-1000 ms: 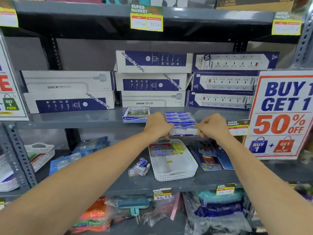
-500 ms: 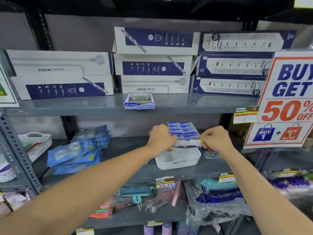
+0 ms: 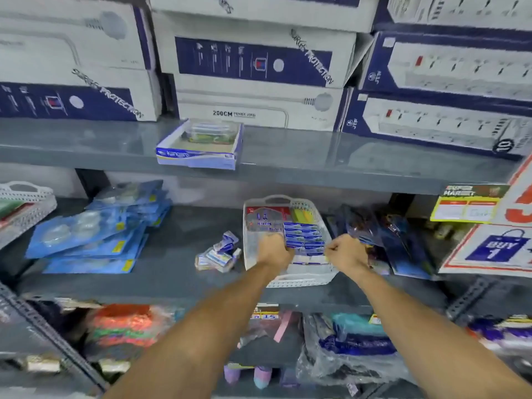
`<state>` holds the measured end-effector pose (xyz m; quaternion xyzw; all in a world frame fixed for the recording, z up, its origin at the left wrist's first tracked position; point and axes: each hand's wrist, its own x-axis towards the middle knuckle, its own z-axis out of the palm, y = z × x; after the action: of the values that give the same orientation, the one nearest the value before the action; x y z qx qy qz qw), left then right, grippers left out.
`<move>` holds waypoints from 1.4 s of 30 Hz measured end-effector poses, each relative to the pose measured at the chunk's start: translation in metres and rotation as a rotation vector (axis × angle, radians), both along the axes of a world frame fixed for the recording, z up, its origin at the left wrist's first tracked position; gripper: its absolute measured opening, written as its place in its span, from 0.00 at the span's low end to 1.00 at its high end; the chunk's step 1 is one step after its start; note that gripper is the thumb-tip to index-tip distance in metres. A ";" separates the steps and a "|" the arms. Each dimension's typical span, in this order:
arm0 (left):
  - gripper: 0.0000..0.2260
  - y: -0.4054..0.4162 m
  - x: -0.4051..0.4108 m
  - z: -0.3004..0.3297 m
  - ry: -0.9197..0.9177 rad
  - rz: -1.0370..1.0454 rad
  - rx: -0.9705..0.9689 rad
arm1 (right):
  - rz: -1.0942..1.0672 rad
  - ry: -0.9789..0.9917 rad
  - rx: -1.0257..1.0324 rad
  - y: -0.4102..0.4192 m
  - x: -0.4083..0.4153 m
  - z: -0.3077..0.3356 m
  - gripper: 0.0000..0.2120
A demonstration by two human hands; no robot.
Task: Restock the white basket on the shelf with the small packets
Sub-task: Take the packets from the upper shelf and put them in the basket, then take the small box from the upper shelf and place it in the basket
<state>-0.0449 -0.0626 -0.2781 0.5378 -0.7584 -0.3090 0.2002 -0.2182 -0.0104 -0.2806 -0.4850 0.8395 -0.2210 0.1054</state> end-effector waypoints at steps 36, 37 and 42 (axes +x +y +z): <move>0.13 0.035 0.211 0.260 0.137 0.524 -0.640 | 0.391 -0.221 -0.784 0.009 0.162 0.232 0.09; 0.12 0.022 0.216 0.267 0.097 0.540 -0.600 | 0.396 -0.245 -0.663 -0.002 0.167 0.237 0.12; 0.11 0.000 0.203 0.261 -0.084 0.318 -0.175 | 0.409 -0.146 -0.276 -0.022 0.193 0.245 0.16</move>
<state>0.1583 -0.0627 -0.0168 0.6438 -0.6956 -0.1833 0.2607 -0.0255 -0.0329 -0.0360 -0.6370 0.6761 -0.3424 0.1410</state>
